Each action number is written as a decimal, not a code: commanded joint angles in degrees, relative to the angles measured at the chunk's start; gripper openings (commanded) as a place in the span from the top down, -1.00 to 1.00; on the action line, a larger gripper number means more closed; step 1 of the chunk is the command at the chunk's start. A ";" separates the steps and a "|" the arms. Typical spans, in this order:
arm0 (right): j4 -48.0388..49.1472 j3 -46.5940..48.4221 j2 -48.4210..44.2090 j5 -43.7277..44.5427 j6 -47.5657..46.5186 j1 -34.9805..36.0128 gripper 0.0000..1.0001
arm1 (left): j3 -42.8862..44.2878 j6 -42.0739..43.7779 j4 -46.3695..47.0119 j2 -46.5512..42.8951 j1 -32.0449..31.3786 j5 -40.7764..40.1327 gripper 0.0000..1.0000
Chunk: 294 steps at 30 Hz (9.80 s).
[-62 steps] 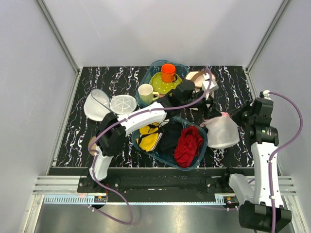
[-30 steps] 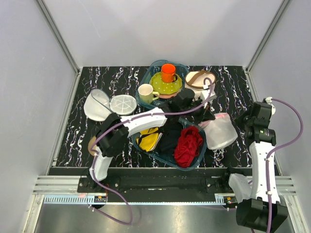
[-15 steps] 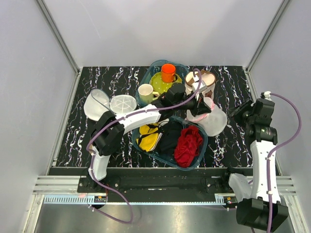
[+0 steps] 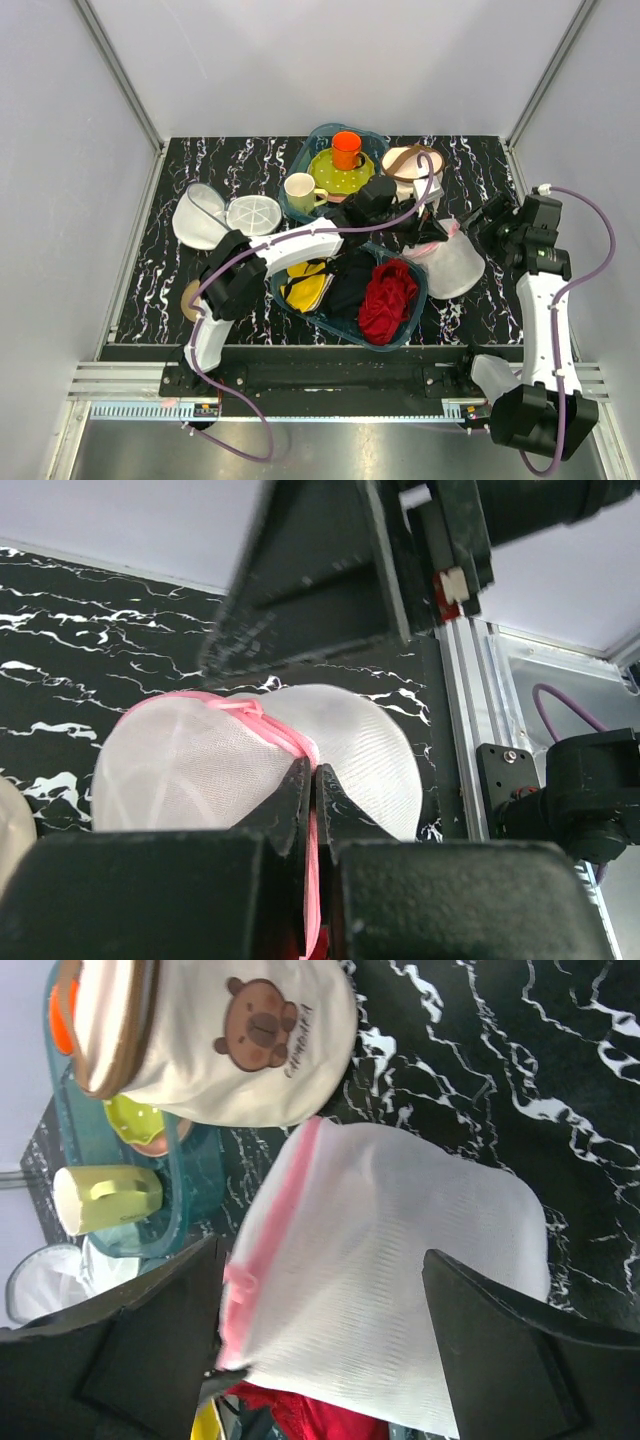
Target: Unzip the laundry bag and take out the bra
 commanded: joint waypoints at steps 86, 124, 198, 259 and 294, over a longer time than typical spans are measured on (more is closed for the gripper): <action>-5.21 5.71 -6.44 5.66 4.06 -0.13 0.21 | 7.83 2.22 -7.95 3.36 -7.06 -16.84 1.00; -6.10 -1.05 -4.51 -11.22 -4.29 -0.13 0.18 | 6.86 3.10 -7.42 1.43 -6.36 -15.25 1.00; -6.09 8.44 -6.62 15.59 -2.89 -0.74 1.00 | 5.19 -1.21 -1.27 -4.38 -0.73 -8.39 -0.53; -4.42 5.10 -5.30 15.23 -1.83 -0.48 1.00 | 8.19 3.89 -2.50 -0.14 -3.29 -9.71 1.00; 1.73 2.37 -7.24 5.57 2.30 -1.71 0.93 | 6.24 7.41 -8.57 -14.21 -2.76 -11.20 1.00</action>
